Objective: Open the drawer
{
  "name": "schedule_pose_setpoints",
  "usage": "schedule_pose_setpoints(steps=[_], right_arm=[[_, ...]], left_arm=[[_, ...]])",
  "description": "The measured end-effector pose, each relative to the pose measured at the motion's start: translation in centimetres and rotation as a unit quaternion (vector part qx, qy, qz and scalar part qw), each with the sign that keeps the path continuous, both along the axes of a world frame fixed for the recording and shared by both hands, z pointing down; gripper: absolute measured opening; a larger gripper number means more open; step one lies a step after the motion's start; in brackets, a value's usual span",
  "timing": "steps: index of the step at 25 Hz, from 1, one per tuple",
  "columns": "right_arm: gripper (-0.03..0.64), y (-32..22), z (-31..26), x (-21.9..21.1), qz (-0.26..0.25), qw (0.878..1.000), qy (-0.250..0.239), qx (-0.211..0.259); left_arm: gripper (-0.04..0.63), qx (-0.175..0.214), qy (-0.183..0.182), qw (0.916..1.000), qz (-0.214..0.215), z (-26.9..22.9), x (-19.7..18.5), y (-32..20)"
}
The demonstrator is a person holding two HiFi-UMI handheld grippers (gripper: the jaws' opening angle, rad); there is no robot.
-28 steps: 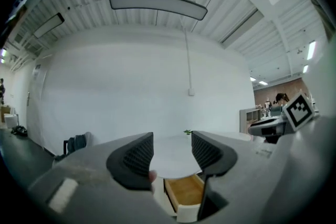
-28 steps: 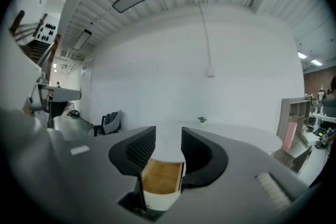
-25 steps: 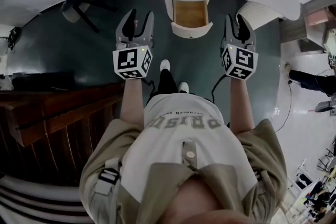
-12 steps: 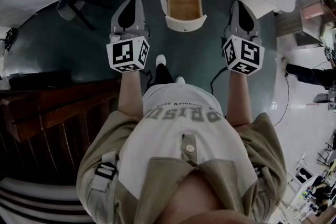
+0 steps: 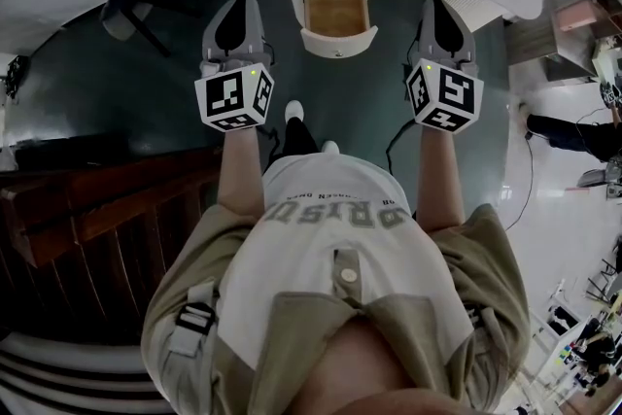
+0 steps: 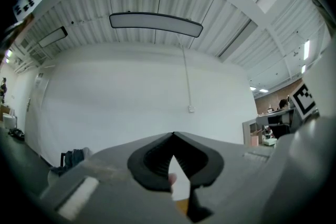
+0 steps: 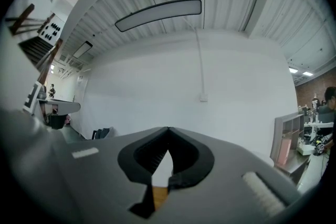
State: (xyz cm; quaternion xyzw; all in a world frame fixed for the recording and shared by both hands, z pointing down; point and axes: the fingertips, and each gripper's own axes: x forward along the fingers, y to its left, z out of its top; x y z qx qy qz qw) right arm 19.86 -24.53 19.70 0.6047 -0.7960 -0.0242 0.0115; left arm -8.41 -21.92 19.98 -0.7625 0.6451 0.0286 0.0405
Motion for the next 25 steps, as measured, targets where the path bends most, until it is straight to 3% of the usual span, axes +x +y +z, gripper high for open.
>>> schedule_pose_setpoints(steps=[6,25], right_arm=[[0.002,-0.2,-0.2,-0.5,-0.001,1.0,0.022,0.014],[0.002,0.9,-0.8,-0.4,-0.019,0.999,0.025,0.027]], left_arm=[[0.008,-0.006,0.0,1.0,0.002,0.5,0.2,-0.4],[0.008,-0.013,-0.012,0.9998,0.006,0.9,0.2,0.2]])
